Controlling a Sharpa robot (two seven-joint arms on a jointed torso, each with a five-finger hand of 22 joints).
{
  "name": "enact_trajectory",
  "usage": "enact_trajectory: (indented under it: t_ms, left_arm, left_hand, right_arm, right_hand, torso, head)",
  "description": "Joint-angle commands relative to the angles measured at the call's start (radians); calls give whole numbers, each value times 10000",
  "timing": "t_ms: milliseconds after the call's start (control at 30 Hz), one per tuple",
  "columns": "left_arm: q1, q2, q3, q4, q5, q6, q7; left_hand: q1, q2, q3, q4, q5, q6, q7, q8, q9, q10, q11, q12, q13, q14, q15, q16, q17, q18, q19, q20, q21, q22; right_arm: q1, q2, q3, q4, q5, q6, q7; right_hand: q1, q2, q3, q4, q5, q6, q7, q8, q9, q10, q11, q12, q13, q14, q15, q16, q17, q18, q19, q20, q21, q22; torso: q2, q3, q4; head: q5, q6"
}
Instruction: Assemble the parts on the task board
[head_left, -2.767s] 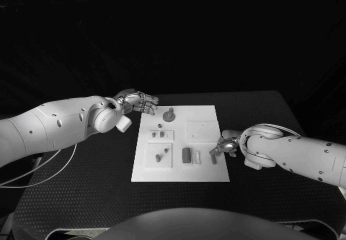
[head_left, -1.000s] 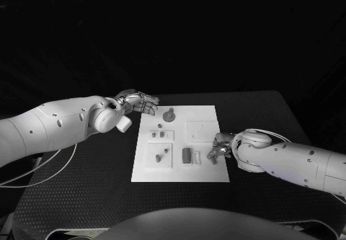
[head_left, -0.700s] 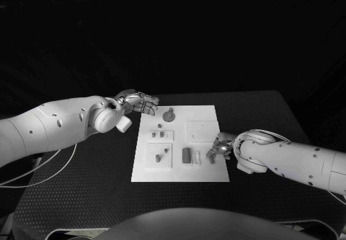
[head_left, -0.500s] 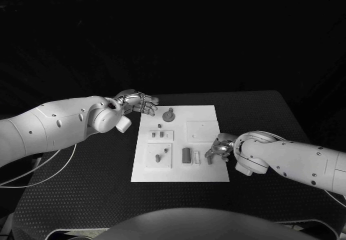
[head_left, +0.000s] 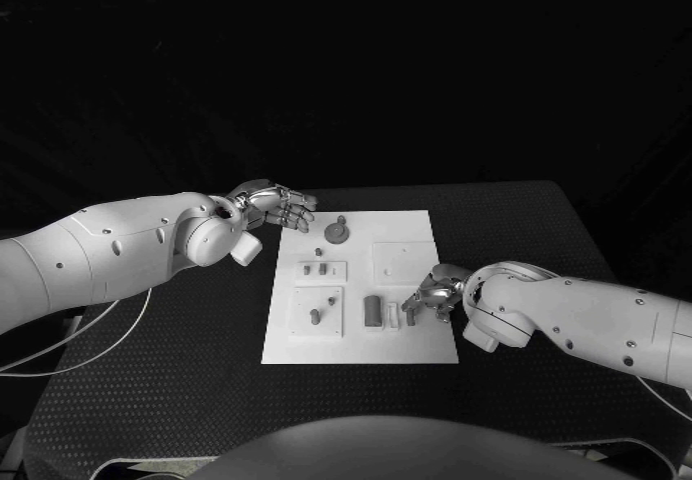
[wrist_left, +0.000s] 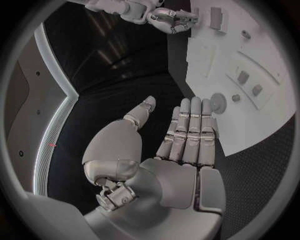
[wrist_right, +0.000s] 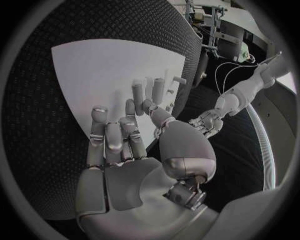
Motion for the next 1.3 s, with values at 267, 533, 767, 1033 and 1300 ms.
enact_trajectory:
  t_ms: [267,533,767,1033,1300]
  left_arm:
    - [13,31,7,31,-46,200,47]
    - [13,56,7,11,-60,204,60]
    - [13,73,7,2,-64,220,64]
    - [13,61,7,-4,-66,204,69]
    - [12,92,7,-29,-67,223,78]
  left_hand:
    - [-59,-35,20,53,21,-26,-16,11,-6,-46,21,-30,10,30,16,-59,15,-31,-74,26,-26,-11]
    - [-59,-38,18,52,21,-26,-16,11,-6,-46,21,-30,10,26,18,-64,17,-33,-78,28,-28,-12]
    - [-59,-40,16,52,21,-27,-16,12,-6,-46,21,-30,10,22,20,-69,18,-34,-83,30,-29,-13]
    - [-57,-41,15,51,21,-30,-15,11,-6,-48,22,-32,10,19,22,-73,20,-35,-87,31,-30,-13]
    - [-56,-41,14,51,21,-32,-14,10,-7,-51,23,-33,9,19,22,-76,22,-35,-88,31,-29,-13]
  right_arm:
    - [-3,479,-3,-409,152,88,-17]
    - [-35,783,-3,-633,155,164,1]
    - [-93,911,-3,-726,154,300,-25]
    - [-174,946,-3,-863,157,489,-70]
    - [-253,1016,-3,-906,176,467,-44]
  right_hand:
    - [291,197,2,-7,17,75,-28,17,54,51,-28,-38,1,92,-50,17,-5,135,52,5,45,171]
    - [287,199,-2,-6,18,75,-28,11,49,55,-28,-43,0,99,-54,12,1,135,51,5,40,168]
    - [285,201,-4,-6,18,75,-27,7,45,58,-28,-47,-1,94,-56,11,-9,135,51,4,37,165]
    - [283,201,-7,-6,19,72,-26,1,40,60,-27,-53,-2,104,-59,7,3,135,50,4,32,163]
    - [265,181,-23,-4,16,71,-23,-7,34,62,-25,-60,-3,99,-62,5,-2,135,48,6,26,160]
  torso:
    - [3,-5,11]
    - [2,-2,15]
    - [1,-3,12]
    - [0,-5,9]
    - [2,0,3]
  head:
    - [5,1]
    - [31,1]
    - [34,1]
    - [69,1]
    - [73,1]
